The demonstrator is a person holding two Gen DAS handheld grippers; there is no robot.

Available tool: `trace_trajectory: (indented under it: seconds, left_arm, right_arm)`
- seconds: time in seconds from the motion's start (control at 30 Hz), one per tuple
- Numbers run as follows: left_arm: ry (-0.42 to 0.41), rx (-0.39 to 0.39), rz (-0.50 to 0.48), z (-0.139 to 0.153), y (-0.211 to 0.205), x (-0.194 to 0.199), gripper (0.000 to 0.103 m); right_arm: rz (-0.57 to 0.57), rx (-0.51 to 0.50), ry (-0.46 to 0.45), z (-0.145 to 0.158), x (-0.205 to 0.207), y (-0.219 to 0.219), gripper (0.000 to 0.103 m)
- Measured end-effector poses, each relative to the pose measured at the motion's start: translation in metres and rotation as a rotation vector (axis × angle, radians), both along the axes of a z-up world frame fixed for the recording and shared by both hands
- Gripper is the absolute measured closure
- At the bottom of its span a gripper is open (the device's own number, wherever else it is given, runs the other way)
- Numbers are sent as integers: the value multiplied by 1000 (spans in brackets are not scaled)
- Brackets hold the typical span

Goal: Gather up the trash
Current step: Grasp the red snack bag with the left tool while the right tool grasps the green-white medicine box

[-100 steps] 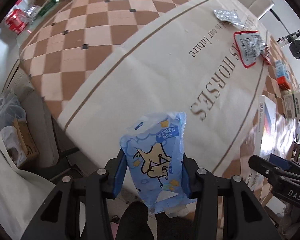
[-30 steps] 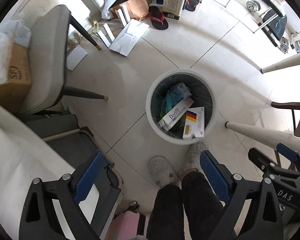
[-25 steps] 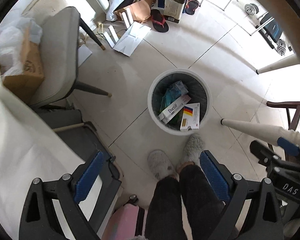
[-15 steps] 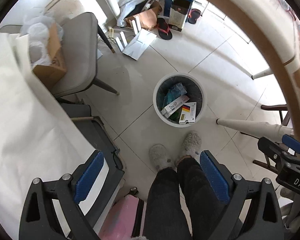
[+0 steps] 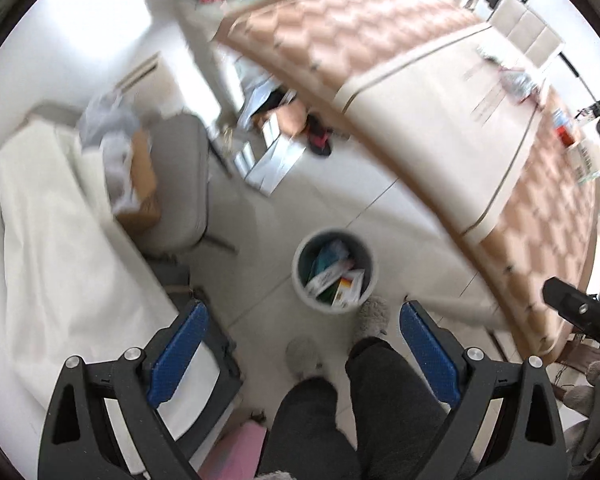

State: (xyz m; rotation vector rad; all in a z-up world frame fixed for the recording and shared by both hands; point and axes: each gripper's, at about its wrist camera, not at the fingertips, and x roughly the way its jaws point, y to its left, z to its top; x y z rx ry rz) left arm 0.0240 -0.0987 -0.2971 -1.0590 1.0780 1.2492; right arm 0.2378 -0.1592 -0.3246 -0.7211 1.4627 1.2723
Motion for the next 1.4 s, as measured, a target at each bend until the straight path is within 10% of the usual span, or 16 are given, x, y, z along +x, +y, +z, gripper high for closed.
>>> trace_trajectory:
  seconds: [0.2, 0.53, 0.77, 1.13, 1.4]
  left_arm:
    - [27, 104, -118, 38, 67, 83, 0]
    - [40, 111, -375, 29, 208, 285, 0]
    - [140, -15, -682, -40, 287, 410, 0]
    - [229, -170, -923, -126, 330, 480, 2]
    - [125, -242, -945, -125, 330, 485, 63]
  right_arm:
    - [-150, 34, -48, 50, 93, 46, 0]
    - [-21, -58, -289, 92, 292, 199, 0]
    - [52, -288, -316, 28, 403, 279, 0]
    - [150, -504, -245, -83, 430, 307, 0]
    - [120, -514, -240, -101, 437, 310, 0]
